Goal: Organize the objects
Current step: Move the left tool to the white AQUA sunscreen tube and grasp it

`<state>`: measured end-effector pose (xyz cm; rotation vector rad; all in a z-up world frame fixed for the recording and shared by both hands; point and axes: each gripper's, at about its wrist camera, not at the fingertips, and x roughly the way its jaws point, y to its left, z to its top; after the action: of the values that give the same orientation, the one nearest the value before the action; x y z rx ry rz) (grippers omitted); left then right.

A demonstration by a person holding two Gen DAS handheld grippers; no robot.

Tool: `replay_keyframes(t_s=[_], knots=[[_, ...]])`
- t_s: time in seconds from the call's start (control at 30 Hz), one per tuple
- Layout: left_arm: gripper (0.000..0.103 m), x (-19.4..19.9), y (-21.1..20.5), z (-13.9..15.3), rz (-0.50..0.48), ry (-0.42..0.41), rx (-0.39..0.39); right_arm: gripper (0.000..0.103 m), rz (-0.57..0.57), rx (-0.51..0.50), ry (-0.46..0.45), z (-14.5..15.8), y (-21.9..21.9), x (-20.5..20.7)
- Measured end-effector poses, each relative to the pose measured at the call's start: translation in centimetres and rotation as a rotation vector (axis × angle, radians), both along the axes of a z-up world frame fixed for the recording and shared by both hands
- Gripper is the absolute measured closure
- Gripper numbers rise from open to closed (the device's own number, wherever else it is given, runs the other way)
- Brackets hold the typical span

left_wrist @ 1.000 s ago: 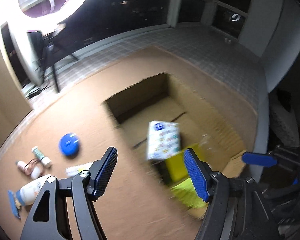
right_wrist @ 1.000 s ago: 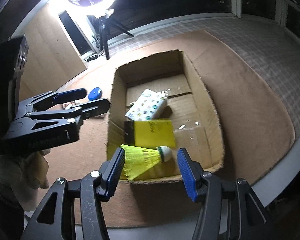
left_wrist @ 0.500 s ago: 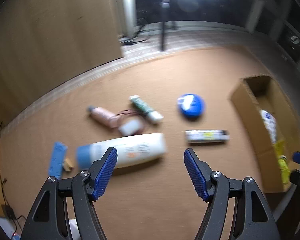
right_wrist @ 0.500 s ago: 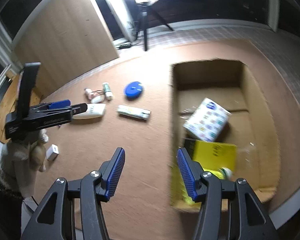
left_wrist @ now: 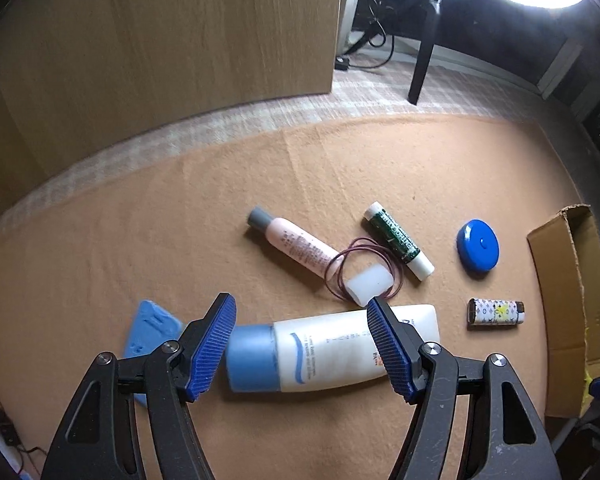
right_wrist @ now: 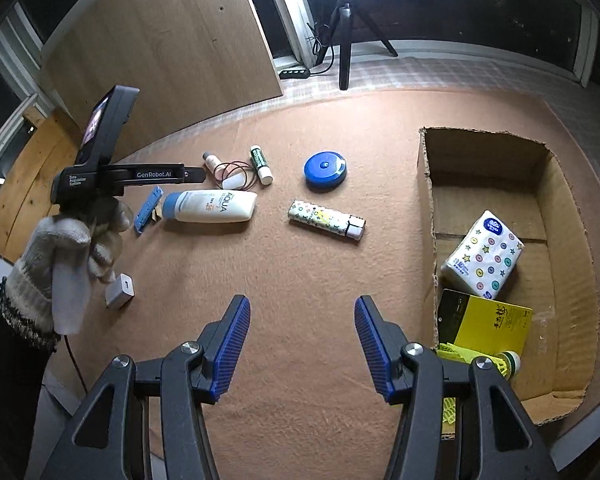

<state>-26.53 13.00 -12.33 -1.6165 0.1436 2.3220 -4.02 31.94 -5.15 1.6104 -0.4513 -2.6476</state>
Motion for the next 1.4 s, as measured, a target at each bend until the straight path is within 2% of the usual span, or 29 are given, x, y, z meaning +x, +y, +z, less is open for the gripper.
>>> replay_keyframes(t_s=[0.3,0.6,0.7,0.8,0.97,1.27,1.4], knots=[[0.035,0.3,1.2,-2.2,-0.049,-0.035,0.008,0.052,-0.021,-0.001,-0.01,-0.2,1.1,0.1],[0.037,3.2,2.1,-3.1,-0.112,-0.076,0.054,0.052,-0.004,-0.015,-0.015,-0.6,0.5,-0.4],[0.04,4.7,2.5,-4.1,-0.13,-0.098,0.04,0.052,0.004,-0.014,-0.012,-0.6,0.3,-0.5],[0.045,6.0,2.6,-4.1,-0.135,-0.083,0.042,0.052,0.008,-0.016,-0.01,-0.6,0.1,-0.6],[0.053,7.8,2.4,-3.9,-0.107,-0.1,0.093,0.052,0.011,-0.016,-0.017,-0.9,-0.1,-0.6],[0.053,13.6,3.6,-3.8,-0.085,-0.116,0.166,0.052,0.023,-0.024,-0.024,-1.5,-0.4,-0.8],[0.053,16.3,4.7,-3.6,-0.104,-0.114,0.167,0.052,0.029,-0.027,-0.031,-1.9,-0.6,-1.1]])
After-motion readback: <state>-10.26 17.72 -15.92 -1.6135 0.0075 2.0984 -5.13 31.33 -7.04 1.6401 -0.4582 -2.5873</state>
